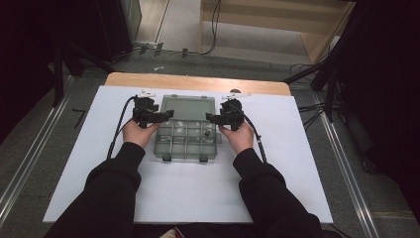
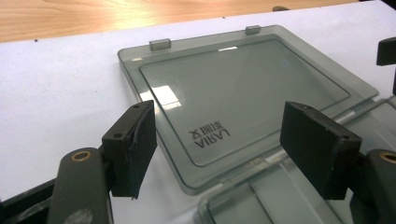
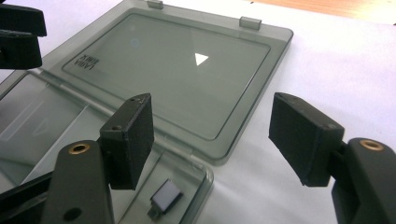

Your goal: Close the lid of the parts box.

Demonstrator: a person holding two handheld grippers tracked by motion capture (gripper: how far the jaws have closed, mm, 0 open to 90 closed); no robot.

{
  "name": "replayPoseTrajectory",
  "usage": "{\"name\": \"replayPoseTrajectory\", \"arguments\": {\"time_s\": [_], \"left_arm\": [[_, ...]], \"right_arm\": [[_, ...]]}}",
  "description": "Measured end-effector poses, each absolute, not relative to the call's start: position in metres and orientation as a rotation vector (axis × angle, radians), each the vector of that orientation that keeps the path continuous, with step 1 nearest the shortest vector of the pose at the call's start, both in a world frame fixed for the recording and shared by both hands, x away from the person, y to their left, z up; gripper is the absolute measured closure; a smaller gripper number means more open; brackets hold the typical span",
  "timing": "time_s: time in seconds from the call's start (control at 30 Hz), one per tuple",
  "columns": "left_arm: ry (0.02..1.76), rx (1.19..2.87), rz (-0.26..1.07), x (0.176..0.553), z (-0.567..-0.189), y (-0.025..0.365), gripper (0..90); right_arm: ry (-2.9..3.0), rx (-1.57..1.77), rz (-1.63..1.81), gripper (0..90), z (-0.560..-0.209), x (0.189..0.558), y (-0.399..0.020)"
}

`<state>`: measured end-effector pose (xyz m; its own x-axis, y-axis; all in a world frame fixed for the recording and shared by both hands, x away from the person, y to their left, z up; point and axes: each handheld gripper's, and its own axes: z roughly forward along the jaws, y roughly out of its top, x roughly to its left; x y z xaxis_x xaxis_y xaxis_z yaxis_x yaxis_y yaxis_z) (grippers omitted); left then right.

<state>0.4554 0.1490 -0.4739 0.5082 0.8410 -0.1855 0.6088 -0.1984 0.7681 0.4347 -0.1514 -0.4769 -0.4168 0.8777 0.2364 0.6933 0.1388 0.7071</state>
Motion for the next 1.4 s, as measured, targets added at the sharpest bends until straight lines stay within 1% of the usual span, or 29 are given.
{"name": "replayPoseTrajectory", "arguments": {"time_s": [0.13,0.33,0.53,1.07,1.27,1.4], "left_arm": [[1.226,1.912,0.376,0.461,-0.477,0.146,27.9],[1.228,1.910,0.401,0.466,-0.481,0.144,27.9],[1.264,1.873,0.367,0.472,-0.486,0.146,27.9],[1.269,1.927,0.374,0.476,-0.499,0.136,27.6],[1.279,1.936,0.340,0.478,-0.501,0.136,26.4],[1.286,1.935,0.322,0.480,-0.501,0.137,25.2]], "right_arm": [[2.166,1.556,1.145,29.3,-0.479,0.441,-0.148],[2.144,1.561,1.154,29.3,-0.482,0.449,-0.142],[2.121,1.586,1.130,29.2,-0.489,0.454,-0.138],[2.139,1.620,1.063,28.8,-0.505,0.462,-0.136],[2.147,1.625,1.069,25.6,-0.506,0.465,-0.135],[2.168,1.637,1.079,20.4,-0.507,0.468,-0.135]]}}
